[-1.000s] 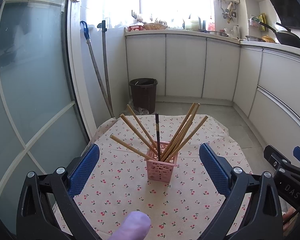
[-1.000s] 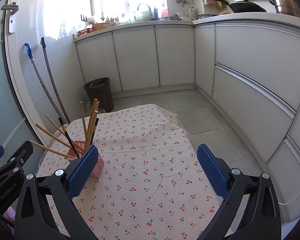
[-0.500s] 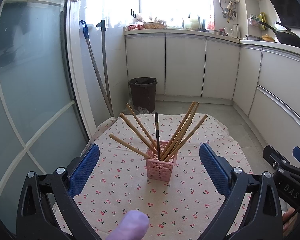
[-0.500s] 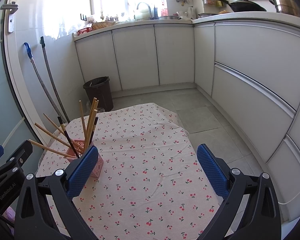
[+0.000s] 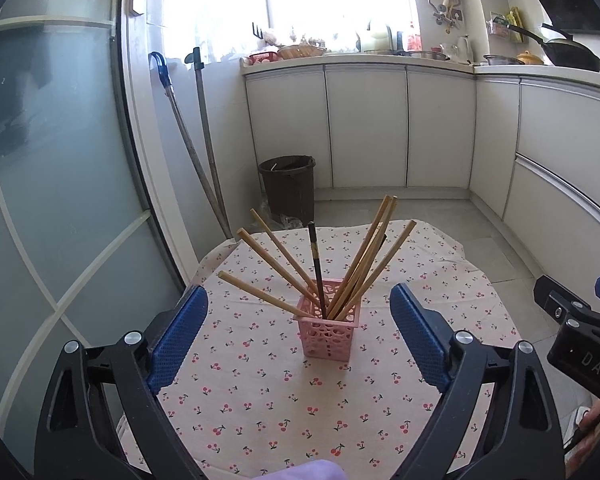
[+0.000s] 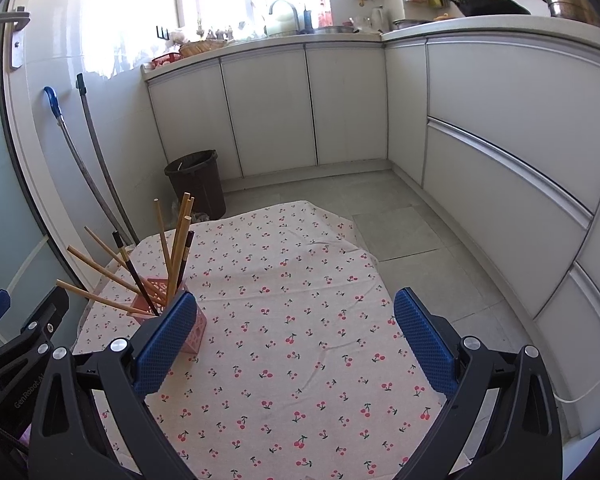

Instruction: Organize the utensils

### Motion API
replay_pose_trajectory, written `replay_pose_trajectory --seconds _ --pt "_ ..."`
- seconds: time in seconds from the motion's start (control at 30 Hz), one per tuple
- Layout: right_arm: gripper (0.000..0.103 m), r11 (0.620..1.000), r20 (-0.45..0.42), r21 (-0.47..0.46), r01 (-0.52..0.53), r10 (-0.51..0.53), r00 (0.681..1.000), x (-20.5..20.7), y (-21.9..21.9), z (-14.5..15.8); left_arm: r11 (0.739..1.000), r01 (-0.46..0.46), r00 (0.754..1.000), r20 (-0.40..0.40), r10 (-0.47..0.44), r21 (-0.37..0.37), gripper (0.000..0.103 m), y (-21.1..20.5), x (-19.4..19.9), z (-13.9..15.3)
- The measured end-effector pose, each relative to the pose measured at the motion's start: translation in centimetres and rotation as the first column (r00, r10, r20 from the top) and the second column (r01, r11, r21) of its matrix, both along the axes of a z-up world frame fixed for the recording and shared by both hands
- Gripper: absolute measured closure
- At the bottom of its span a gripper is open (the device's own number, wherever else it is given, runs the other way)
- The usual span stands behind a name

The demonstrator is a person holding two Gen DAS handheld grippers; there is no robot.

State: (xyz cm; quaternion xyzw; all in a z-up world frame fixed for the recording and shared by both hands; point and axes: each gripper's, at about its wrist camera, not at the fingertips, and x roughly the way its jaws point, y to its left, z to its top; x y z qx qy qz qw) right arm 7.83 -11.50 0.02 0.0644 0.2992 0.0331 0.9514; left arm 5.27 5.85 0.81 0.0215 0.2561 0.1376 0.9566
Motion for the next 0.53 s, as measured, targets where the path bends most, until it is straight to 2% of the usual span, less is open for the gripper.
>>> replay_pose_trajectory --seconds 0.27,0.33,0.4,0.53 --pt "0.007 1.000 -0.006 0.003 0.011 -0.011 1.000 0.24 -0.28 -0.14 1.000 0.018 0.999 0.043 -0.019 0.019 0.019 -0.51 -0.50 0.44" --pt "0.007 1.000 -0.010 0.002 0.010 -0.010 1.000 0.28 -0.26 -0.22 1.000 0.002 0.999 0.038 -0.003 0.009 0.011 -0.23 -0.33 0.44" --pt "0.007 1.000 -0.010 0.000 0.008 -0.008 1.000 0.33 -0.28 -0.24 1.000 -0.013 0.999 0.036 0.013 -0.013 0.007 0.15 -0.29 0.53" --pt "0.007 1.000 -0.007 -0.005 0.003 -0.003 1.000 0.37 -0.12 -0.20 1.000 -0.001 1.000 0.030 0.002 -0.028 0.007 0.23 -0.23 0.54"
